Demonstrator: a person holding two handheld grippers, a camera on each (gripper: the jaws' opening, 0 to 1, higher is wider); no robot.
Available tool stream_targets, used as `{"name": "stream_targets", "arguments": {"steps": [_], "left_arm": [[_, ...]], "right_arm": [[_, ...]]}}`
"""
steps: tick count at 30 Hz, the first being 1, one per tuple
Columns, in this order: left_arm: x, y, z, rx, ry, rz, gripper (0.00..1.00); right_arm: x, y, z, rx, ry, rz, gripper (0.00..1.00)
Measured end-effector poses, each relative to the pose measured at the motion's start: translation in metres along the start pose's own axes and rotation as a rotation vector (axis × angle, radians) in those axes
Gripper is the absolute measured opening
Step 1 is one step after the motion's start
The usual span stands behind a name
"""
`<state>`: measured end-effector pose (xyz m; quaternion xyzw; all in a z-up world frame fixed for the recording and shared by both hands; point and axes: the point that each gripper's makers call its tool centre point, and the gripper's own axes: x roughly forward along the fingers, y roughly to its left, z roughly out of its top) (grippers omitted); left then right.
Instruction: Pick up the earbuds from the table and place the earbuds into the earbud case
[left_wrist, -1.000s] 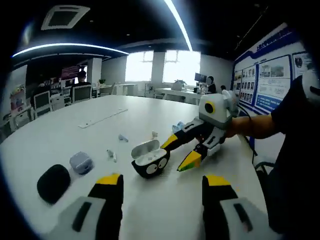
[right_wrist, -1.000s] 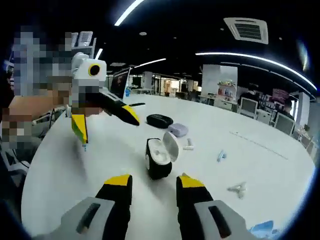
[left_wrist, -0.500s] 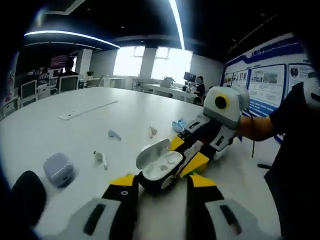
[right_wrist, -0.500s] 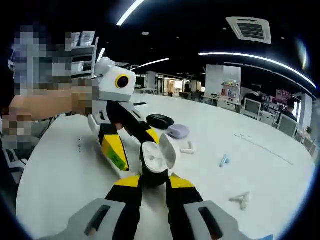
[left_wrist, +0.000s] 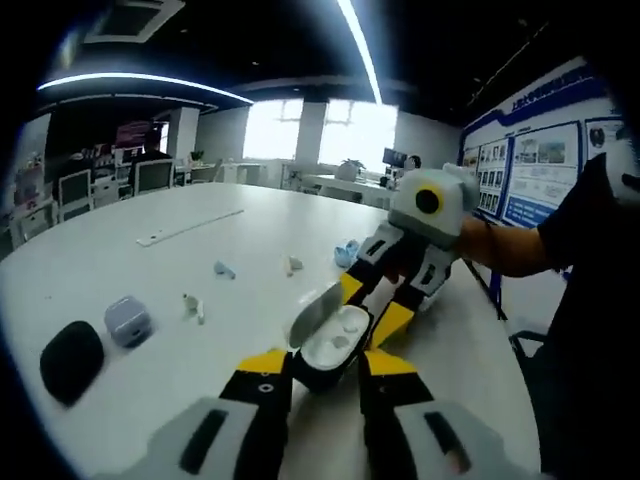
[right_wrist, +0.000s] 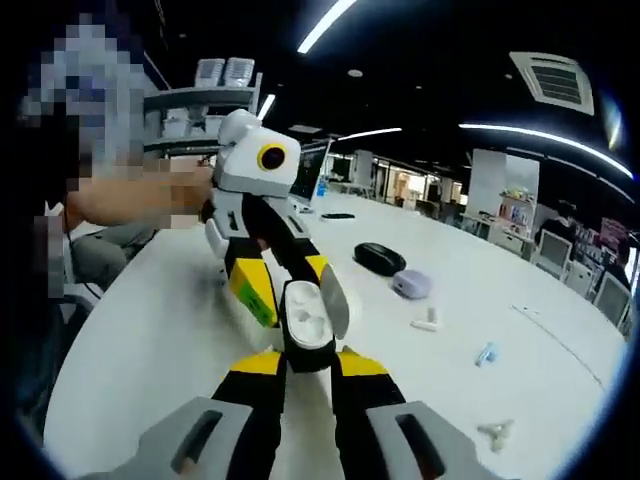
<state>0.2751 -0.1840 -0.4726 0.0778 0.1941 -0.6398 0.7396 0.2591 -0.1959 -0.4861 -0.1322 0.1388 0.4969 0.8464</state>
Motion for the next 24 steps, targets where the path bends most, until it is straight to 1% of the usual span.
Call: {"name": "stream_targets", "arguments": {"steps": [2,3,5,6,9,11,16,24], "left_arm": [[-0.004,-0.015,-0.003,0.015,0.003,0.016,0.28],[-0.006,-0.019,-0.003,0.017,0.002,0.017,0.28],[-0.010,-0.034,-0.004,0.026,-0.018,0.028,0.28],[-0.010,-0.036,-0.004,0.024,-0.022,0.028,0.28],[-0.013,-0.056,-0.006,0.018,-0.044,0.019,0.27],[-0.012,-0.063,-0.007,0.020,-0.050,0.015,0.27],[-0.011,-0.064,-0.018,-0.005,-0.045,0.021,0.28],[-0.010,-0.064,-0.024,-0.022,-0.044,0.018,0.29]], "right_arm": [[-0.003,0.012,0.000,-0.023,0.010,0.046,0.17],[-0.004,0.016,0.000,-0.027,0.014,0.058,0.17],[-0.006,0.029,-0.002,-0.046,0.028,0.086,0.17],[-0.006,0.031,-0.003,-0.049,0.029,0.090,0.17],[-0.009,0.050,-0.010,-0.062,0.048,0.127,0.17],[-0.010,0.057,-0.013,-0.061,0.053,0.138,0.17],[-0.013,0.063,-0.018,-0.067,0.063,0.140,0.17],[-0.015,0.066,-0.018,-0.045,0.070,0.133,0.17]]}}
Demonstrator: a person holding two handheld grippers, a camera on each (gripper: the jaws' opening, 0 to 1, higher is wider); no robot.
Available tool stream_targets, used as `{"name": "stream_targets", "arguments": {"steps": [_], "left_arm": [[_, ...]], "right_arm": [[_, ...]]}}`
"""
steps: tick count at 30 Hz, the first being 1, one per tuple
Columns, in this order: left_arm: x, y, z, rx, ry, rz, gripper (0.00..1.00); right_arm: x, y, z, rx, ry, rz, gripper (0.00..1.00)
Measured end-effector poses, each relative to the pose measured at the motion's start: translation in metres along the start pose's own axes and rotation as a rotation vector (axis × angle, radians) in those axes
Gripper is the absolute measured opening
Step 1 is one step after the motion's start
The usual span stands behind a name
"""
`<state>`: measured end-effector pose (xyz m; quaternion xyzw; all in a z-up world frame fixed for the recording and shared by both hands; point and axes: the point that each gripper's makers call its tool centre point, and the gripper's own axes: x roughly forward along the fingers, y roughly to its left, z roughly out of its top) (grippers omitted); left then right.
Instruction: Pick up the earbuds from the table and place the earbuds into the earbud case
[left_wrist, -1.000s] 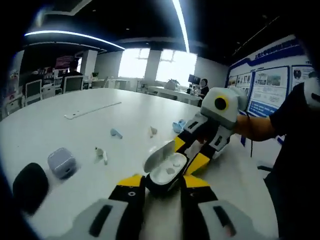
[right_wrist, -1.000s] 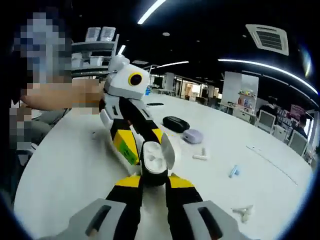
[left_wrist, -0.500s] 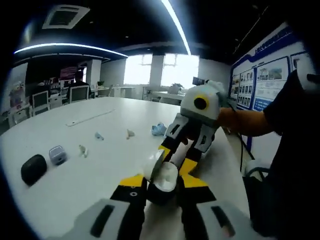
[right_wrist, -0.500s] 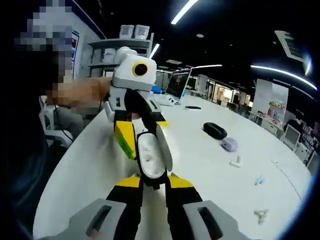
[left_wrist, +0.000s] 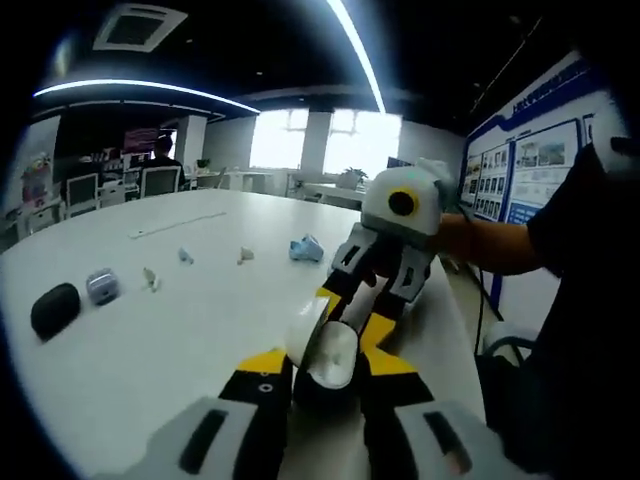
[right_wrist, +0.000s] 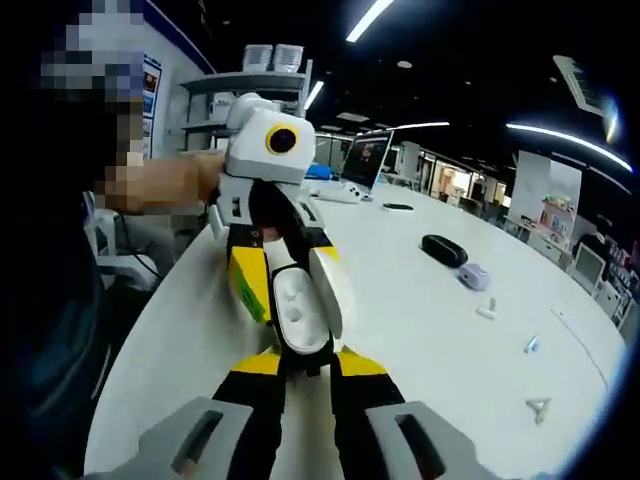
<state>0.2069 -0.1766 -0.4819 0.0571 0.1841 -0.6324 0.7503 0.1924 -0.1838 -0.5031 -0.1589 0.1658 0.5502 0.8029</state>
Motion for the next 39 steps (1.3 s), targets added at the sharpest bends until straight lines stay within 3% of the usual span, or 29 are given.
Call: {"name": "stream_targets", "arguments": {"steps": [15,39], "left_arm": [[0.002,0.005,-0.013,-0.019,0.018,-0.006,0.32],[-0.001,0.000,-0.015,-0.015,0.016,-0.003,0.35]], "right_arm": [[-0.003,-0.007,0.003,0.032,-0.023,-0.029,0.20],[-0.001,0.000,0.000,0.046,-0.032,-0.020,0.27]]}}
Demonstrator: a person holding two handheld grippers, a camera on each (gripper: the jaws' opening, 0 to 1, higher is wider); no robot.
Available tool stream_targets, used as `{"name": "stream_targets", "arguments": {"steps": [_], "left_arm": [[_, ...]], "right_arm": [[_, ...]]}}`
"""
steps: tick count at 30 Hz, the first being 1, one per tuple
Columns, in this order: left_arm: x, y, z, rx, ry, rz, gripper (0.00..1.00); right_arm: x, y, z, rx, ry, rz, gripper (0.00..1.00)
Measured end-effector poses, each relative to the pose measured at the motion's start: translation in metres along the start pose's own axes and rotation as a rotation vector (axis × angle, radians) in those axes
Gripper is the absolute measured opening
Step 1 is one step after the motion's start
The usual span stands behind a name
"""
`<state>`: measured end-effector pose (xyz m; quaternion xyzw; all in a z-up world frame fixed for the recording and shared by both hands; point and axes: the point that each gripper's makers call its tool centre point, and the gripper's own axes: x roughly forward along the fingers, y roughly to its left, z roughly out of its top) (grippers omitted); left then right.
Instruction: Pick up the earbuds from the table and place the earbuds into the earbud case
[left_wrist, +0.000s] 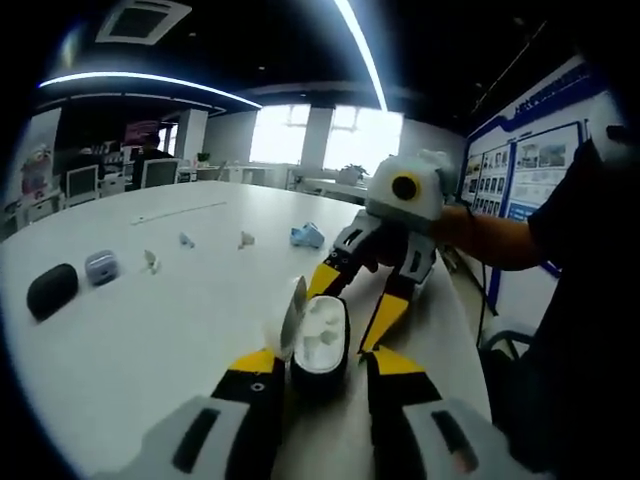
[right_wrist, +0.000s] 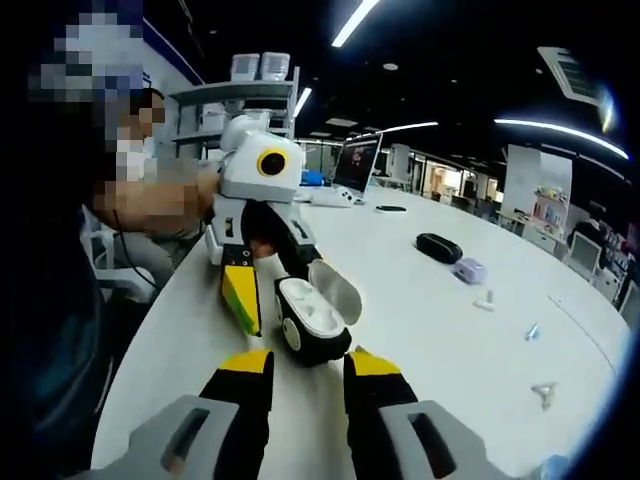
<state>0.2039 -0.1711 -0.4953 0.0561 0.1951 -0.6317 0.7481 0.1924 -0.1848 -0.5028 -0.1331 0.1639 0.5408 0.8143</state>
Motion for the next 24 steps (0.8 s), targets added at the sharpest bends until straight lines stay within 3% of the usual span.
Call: {"name": "stream_targets", "arguments": {"steps": [16,24], "left_arm": [[-0.004,0.000,0.000,0.004,-0.001,0.025,0.34],[-0.008,-0.002,-0.001,0.011,-0.002,0.036,0.36]], "right_arm": [[-0.007,0.001,-0.005,0.017,0.007,-0.018,0.31],[-0.024,-0.005,-0.007,0.022,0.018,-0.048,0.32]]}}
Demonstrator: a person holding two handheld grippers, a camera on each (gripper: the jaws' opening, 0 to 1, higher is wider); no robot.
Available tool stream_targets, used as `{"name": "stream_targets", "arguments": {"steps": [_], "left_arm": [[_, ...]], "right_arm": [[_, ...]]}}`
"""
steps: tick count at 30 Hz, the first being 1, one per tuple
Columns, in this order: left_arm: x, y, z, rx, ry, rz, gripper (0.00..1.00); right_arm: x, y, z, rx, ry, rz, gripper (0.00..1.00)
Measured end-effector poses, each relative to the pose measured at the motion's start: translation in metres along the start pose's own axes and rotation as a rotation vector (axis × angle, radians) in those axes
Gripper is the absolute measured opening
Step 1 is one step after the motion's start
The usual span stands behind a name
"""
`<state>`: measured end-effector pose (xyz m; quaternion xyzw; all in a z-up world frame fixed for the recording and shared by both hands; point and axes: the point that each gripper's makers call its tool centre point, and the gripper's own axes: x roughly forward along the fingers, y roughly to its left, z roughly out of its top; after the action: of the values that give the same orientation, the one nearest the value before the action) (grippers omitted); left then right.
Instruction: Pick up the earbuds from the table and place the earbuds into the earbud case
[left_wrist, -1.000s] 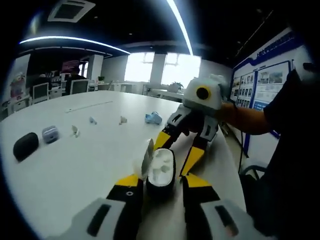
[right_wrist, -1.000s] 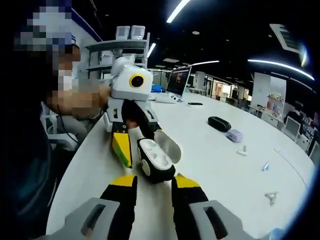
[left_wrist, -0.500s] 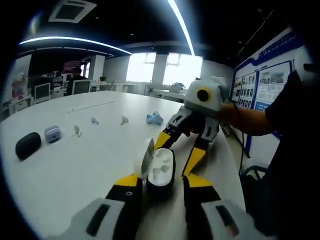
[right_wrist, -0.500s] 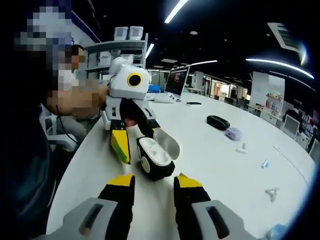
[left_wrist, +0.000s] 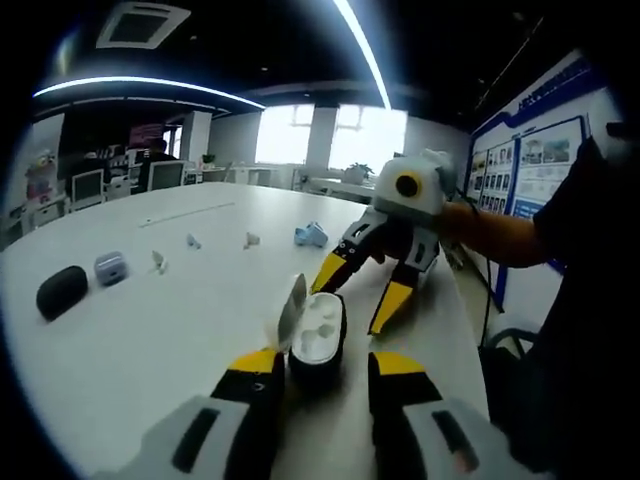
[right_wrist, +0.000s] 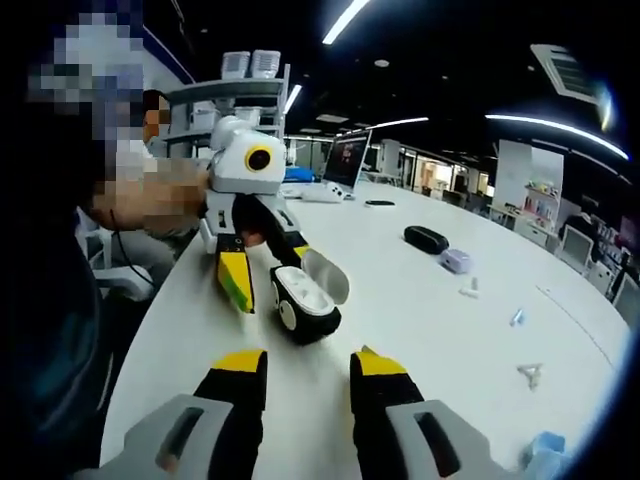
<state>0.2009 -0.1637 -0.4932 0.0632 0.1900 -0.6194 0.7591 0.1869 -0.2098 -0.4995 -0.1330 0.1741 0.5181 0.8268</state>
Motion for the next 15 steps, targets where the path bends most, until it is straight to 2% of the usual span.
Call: {"name": "stream_targets", "arguments": {"steps": [4,7,11,15], "left_arm": [[-0.003,0.002,-0.001,-0.006,-0.008,0.016,0.37],[-0.005,0.003,-0.003,-0.012,-0.014,0.021,0.37],[-0.008,0.002,-0.003,-0.019,-0.025,0.027,0.38],[-0.015,0.001,-0.002,-0.023,-0.043,0.041,0.38]], "right_arm": [[-0.009,-0.008,-0.001,-0.012,0.015,-0.024,0.32],[-0.016,-0.022,0.005,-0.027,0.016,-0.054,0.31],[-0.021,-0.057,0.023,-0.020,0.001,-0.102,0.31],[-0.013,-0.101,0.038,-0.020,0.014,-0.144,0.30]]}}
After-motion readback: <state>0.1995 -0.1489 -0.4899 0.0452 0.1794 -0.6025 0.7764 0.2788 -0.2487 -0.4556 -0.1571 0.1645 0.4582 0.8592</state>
